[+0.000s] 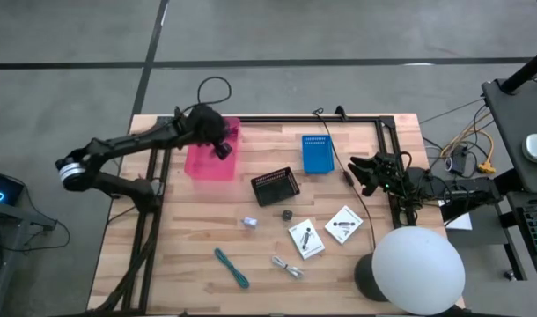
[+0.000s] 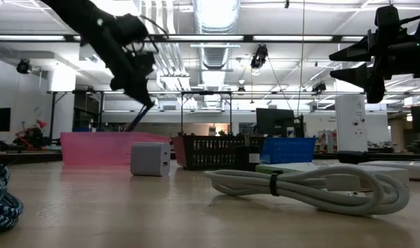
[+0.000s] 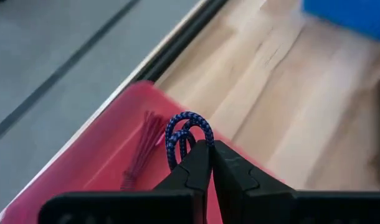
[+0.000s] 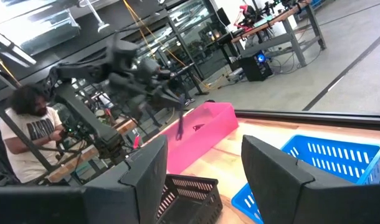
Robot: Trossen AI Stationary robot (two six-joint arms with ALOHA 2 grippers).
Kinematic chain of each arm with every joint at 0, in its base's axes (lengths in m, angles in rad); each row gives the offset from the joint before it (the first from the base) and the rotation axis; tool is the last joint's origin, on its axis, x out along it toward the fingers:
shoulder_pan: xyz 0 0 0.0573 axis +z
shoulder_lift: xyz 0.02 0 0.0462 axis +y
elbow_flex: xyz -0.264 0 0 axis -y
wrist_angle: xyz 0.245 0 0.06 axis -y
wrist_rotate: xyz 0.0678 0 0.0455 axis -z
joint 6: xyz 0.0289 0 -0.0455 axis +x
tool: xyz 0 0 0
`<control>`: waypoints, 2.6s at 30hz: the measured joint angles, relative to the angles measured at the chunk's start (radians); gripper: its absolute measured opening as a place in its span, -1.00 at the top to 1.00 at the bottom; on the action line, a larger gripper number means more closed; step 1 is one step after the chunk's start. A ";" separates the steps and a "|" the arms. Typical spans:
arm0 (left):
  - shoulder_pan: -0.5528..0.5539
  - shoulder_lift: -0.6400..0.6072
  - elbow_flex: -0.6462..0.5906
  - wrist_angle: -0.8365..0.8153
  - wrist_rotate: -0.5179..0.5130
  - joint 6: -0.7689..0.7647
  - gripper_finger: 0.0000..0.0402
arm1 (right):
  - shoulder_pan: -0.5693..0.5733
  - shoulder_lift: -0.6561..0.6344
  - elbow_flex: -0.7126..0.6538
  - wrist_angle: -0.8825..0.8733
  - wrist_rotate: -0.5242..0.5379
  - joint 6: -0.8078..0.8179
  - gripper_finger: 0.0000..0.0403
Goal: Pick and place items into bin
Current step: Put the blue charger cable into the pink bin, then put the light blue charger cable into the pink bin
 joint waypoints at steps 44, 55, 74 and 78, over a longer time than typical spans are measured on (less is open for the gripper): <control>0.084 0.467 0.410 -0.392 -0.115 0.524 0.36 | 0.000 0.013 0.000 -0.005 0.003 -0.004 0.05; -0.031 0.386 0.508 -0.588 -0.007 0.257 0.11 | 0.000 0.052 0.000 -0.008 0.002 -0.003 0.05; -0.613 0.182 0.517 -0.521 0.277 0.098 0.11 | 0.000 0.065 0.000 -0.008 -0.002 -0.011 0.05; -0.731 0.219 0.517 -0.522 0.276 0.098 0.11 | 0.000 0.066 0.000 -0.008 -0.002 -0.011 0.05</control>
